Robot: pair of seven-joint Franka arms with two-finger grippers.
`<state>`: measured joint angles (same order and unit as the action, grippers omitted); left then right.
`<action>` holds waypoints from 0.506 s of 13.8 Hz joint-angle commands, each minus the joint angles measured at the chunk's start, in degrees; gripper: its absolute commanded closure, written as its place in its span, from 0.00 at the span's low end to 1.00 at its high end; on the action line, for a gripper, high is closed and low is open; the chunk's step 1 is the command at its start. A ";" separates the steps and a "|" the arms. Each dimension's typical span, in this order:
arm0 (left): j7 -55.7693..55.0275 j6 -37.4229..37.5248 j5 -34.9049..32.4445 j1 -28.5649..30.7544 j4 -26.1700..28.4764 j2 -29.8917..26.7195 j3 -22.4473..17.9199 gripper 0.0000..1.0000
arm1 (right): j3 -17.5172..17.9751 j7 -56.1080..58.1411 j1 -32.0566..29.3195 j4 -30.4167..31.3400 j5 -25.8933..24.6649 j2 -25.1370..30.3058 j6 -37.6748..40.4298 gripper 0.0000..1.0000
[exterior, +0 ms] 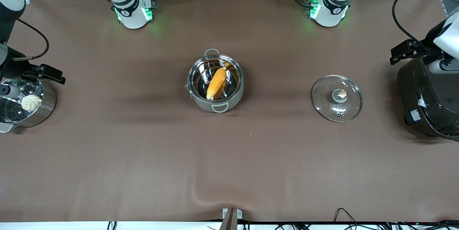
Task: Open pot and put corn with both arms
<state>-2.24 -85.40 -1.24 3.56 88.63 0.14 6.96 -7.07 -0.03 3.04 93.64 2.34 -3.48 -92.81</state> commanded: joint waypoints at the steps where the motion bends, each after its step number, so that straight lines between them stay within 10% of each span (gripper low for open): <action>1: 0.48 1.20 -0.78 0.57 -0.83 -0.05 0.78 0.00 | 0.13 -2.51 0.39 0.31 1.62 1.46 0.69 0.00; 7: 0.31 1.20 -0.86 0.57 -0.91 0.30 0.69 0.00 | 0.13 -3.04 0.83 -1.09 1.53 1.46 2.01 0.00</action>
<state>-2.24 -85.30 -1.24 3.65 88.58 0.27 7.10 -6.91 -1.84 3.58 92.73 3.41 -2.93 -91.63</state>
